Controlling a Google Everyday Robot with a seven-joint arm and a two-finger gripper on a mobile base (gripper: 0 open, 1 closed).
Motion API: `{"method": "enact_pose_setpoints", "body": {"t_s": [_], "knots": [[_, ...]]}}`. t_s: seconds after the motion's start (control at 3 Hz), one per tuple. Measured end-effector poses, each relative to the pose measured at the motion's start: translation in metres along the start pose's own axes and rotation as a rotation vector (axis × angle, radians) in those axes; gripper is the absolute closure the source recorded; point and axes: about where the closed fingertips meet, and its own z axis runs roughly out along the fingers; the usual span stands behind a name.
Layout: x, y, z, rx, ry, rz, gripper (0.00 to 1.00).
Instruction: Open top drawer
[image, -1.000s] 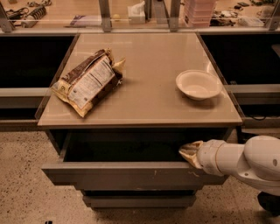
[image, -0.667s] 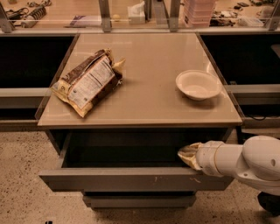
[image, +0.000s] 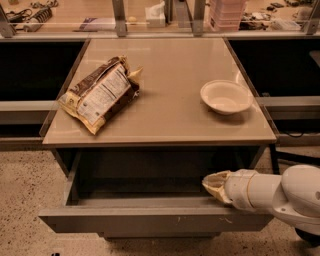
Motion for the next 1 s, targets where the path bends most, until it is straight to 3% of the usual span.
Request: {"method": "enact_pose_setpoints", "body": {"t_s": [0.33, 1.0], "knots": [[0.009, 0.024, -0.005, -0.014, -0.029, 0.019, 1.00], [0.011, 0.041, -0.012, -0.008, -0.061, 0.034, 1.00]]}}
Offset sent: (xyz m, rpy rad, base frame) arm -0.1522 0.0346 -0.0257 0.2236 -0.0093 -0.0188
